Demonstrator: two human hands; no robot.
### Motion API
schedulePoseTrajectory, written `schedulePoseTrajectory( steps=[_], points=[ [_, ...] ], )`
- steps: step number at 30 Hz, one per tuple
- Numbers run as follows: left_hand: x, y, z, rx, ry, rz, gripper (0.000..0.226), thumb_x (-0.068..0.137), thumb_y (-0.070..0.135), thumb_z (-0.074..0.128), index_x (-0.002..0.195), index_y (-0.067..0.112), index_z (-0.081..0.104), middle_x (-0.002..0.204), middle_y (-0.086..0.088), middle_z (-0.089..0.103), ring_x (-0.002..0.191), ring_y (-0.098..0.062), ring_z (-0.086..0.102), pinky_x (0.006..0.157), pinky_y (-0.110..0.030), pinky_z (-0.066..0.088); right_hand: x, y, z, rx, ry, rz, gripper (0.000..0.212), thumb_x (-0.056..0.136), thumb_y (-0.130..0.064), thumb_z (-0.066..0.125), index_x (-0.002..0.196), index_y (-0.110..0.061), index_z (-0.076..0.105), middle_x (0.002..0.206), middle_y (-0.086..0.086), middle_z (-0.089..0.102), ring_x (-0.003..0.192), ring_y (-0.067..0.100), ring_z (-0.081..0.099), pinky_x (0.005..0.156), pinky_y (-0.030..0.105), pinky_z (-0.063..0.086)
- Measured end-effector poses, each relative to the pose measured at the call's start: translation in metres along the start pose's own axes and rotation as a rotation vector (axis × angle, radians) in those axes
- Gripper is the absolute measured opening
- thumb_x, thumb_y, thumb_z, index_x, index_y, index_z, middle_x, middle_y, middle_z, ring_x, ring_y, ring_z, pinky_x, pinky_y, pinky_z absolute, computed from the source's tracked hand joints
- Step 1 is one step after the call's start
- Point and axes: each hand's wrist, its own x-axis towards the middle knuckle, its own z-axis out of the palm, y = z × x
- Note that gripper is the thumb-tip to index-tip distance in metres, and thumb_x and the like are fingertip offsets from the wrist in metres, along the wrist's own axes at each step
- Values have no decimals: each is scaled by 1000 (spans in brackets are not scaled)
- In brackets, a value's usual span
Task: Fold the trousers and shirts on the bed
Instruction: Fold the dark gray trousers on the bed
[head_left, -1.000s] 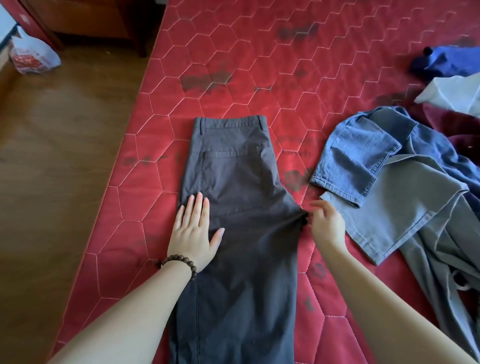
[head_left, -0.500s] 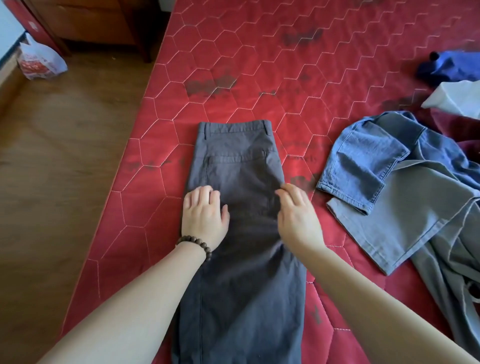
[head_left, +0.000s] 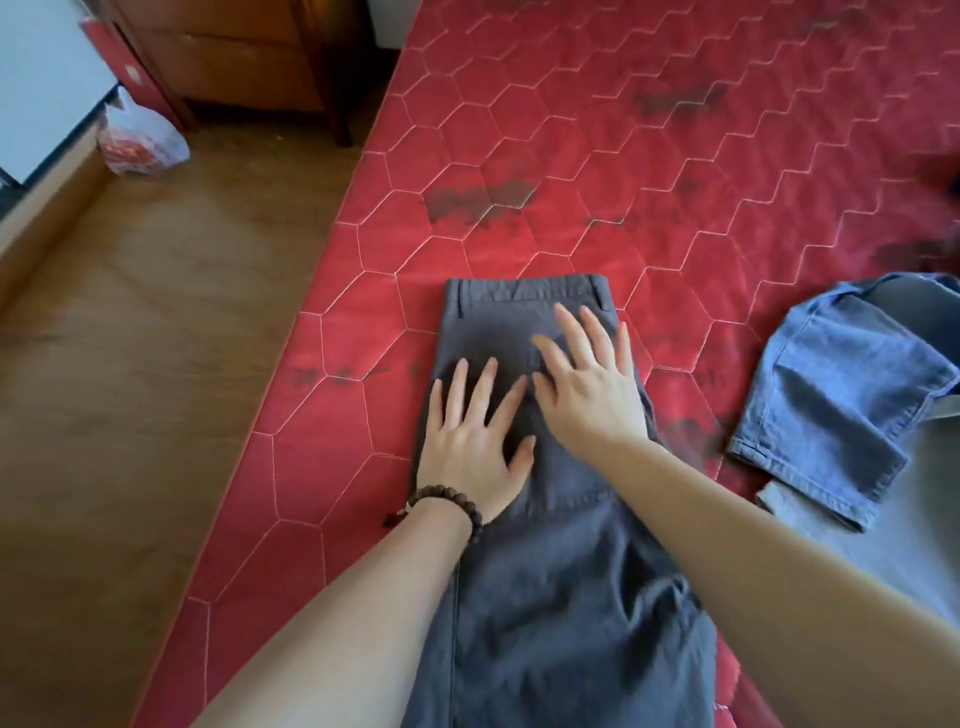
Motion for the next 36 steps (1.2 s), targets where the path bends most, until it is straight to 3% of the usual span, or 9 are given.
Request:
schedulePoseTrajectory(
  steps=[2,5,11,17,21,24,27,32,36],
  points=[
    [3,-3,5,15,-23,-4,63,88,55,36,145,29,37,158,-6,21,146,-35,9,116,-53,13,18,10,12,-32,-221,-62,58,95,-59,15,149,-39,19,162,-3,2,148,22,-4,118,52,-6],
    [6,-3,8,47,-40,8,65,88,57,32,148,33,29,159,-5,17,147,-35,7,116,-52,12,24,28,28,-43,-267,90,60,93,-63,3,149,-45,0,161,-9,-1,148,10,-6,117,52,-10],
    [7,-3,12,45,-37,-7,64,89,58,29,149,34,27,159,-3,18,146,-33,9,116,-51,14,0,20,20,-22,-46,291,53,100,-38,28,150,-19,28,160,3,14,148,23,5,117,56,-2],
    [4,6,-13,99,-73,-58,52,99,46,33,144,21,40,155,-9,29,146,-28,16,118,-50,3,-127,-11,-7,65,-128,103,56,93,-45,39,145,-23,40,158,6,24,147,26,16,118,55,3],
    [-79,39,-28,-40,-13,5,47,92,28,37,131,9,56,143,-15,47,138,-30,36,116,-50,21,-194,-29,-16,77,-118,212,53,93,-33,49,142,-13,44,155,9,31,146,27,21,118,55,8],
    [-169,60,-25,-35,-169,95,57,93,36,28,143,15,43,152,-10,35,142,-26,29,117,-47,21,-235,-62,-17,141,-144,156,53,90,-24,54,141,-10,46,152,9,37,144,27,27,115,58,16],
    [-210,38,-24,34,-222,61,62,93,51,29,151,26,26,158,-1,21,147,-20,15,119,-46,12,-275,-68,-16,89,-211,125,57,94,-38,42,148,-22,34,157,1,27,146,21,19,117,56,7],
    [-220,20,-28,122,-240,-157,63,97,52,23,153,26,9,161,1,7,148,-22,2,119,-49,4,-314,-35,-24,-47,-222,491,59,99,-45,28,153,-24,19,161,-6,6,149,20,0,114,60,-8],
    [-299,83,-26,9,-235,-47,61,94,41,32,151,22,24,160,-4,12,148,-24,9,119,-49,6,-361,-108,-36,57,-249,180,55,96,-36,37,148,-21,32,159,0,18,147,23,15,116,59,4]
  ],
)
